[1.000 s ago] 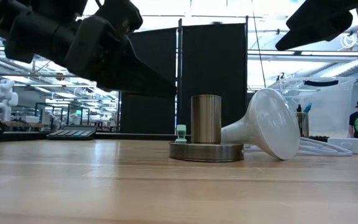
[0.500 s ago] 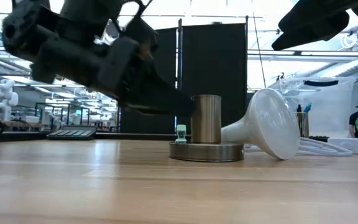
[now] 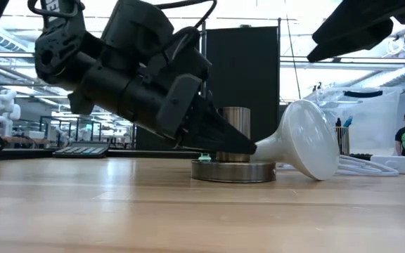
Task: Screw lightbulb
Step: Prepare the lamp
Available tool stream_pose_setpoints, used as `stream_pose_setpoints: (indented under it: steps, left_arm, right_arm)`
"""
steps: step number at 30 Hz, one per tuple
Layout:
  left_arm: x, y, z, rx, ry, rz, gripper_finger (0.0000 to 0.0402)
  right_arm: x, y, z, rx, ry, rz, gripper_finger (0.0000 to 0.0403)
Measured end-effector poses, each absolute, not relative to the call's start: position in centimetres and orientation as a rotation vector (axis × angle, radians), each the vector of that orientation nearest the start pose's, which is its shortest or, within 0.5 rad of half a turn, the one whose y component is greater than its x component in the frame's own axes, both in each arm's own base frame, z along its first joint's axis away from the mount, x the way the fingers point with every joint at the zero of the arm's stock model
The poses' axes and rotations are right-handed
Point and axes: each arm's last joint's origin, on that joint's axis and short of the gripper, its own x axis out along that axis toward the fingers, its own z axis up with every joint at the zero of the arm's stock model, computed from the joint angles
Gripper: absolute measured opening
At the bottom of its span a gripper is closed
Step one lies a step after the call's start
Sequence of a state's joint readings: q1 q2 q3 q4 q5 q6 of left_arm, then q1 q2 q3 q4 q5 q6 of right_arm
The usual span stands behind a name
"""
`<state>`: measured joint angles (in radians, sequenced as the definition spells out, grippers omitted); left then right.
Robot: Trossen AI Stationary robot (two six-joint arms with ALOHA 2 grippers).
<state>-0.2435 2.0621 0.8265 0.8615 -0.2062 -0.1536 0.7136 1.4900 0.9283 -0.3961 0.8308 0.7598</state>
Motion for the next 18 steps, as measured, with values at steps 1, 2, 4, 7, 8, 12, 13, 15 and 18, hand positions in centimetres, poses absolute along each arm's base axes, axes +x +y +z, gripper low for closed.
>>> stream_pose_setpoints:
  steps: [1,2,4,7,8,12,13,15,18]
  left_arm:
    - [36.1,-8.3,8.9,-0.066,0.376,-0.002,0.0327]
    - [36.1,-8.3,8.8,-0.064,0.382,0.002,0.0325]
    - [36.1,-8.2,8.8,-0.064,0.382,0.004,0.0318]
    - [36.1,-8.2,8.8,-0.062,0.385,0.007,0.0300]
    - [36.1,-8.2,8.8,-0.062,0.386,0.007,0.0294]
    - [36.1,-8.2,8.8,-0.062,0.386,0.008,0.0277]
    - [36.1,-8.2,8.8,-0.062,0.386,0.008,0.0274]
    - [36.1,-8.2,8.8,-0.061,0.388,0.009,0.0270]
    - [36.1,-8.2,8.7,-0.060,0.394,0.013,0.0268]
  right_arm:
    - [23.3,17.3,21.4,0.064,0.588,-0.352,0.0336]
    - [23.3,17.4,21.2,0.062,0.591,-0.355,0.0336]
    - [23.5,17.5,20.6,0.050,0.604,-0.359,0.0336]
    - [23.7,17.8,19.6,0.037,0.626,-0.375,0.0336]
    - [23.8,17.8,19.2,0.032,0.634,-0.380,0.0336]
    - [24.1,18.1,17.9,-0.001,0.663,-0.390,0.0336]
    - [24.2,18.1,17.7,-0.005,0.668,-0.389,0.0337]
    - [24.2,18.2,17.5,-0.006,0.672,-0.391,0.0341]
    - [24.2,18.2,17.6,0.011,0.668,-0.396,0.0353]
